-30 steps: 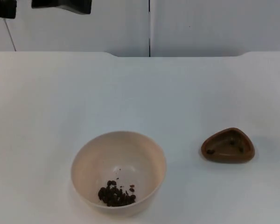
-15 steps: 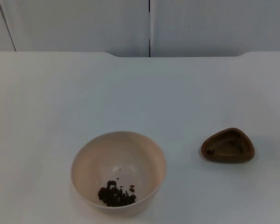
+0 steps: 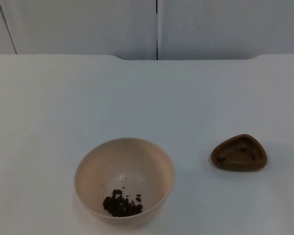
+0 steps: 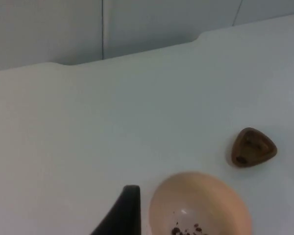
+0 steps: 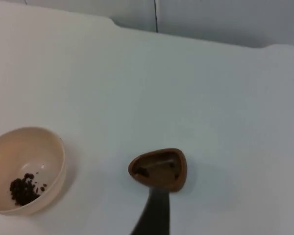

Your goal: Pick up the bowl with the left hand and pour the coffee beans from the cup into the bowl with the right hand.

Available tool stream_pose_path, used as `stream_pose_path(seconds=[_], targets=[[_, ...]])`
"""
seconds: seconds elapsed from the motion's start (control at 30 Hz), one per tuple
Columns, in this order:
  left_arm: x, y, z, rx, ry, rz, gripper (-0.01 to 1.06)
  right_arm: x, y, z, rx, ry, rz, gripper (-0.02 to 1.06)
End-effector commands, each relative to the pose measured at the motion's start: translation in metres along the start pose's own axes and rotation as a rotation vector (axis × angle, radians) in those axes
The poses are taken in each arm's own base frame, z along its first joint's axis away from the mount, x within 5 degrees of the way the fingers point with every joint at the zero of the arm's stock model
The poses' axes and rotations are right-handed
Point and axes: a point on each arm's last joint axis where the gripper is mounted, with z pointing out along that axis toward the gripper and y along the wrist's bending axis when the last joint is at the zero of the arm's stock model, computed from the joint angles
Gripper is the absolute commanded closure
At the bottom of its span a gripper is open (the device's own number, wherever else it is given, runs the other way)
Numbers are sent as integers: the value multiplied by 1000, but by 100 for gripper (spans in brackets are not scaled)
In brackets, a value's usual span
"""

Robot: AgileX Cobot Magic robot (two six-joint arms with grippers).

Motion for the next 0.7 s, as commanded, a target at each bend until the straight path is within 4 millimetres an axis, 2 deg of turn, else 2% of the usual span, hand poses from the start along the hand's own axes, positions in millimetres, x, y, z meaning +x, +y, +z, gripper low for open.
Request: stream_pose_path(seconds=[0.0, 0.17, 0.33, 0.57, 0.67], targets=[[10, 0, -6, 7, 5, 26, 2, 8, 0, -11, 1, -34, -10, 31], [22, 0, -19, 12, 7, 59, 2, 19, -1, -29, -1, -73, -10, 31], [36, -1, -45, 23, -18, 137, 2, 34, -1, -54, -3, -133, -33, 31], [48, -2, -64, 30, -47, 154, 2, 46, -1, -70, -8, -186, -41, 31], [61, -1, -68, 33, -58, 156, 2, 52, -2, -79, -5, -222, -62, 31]])
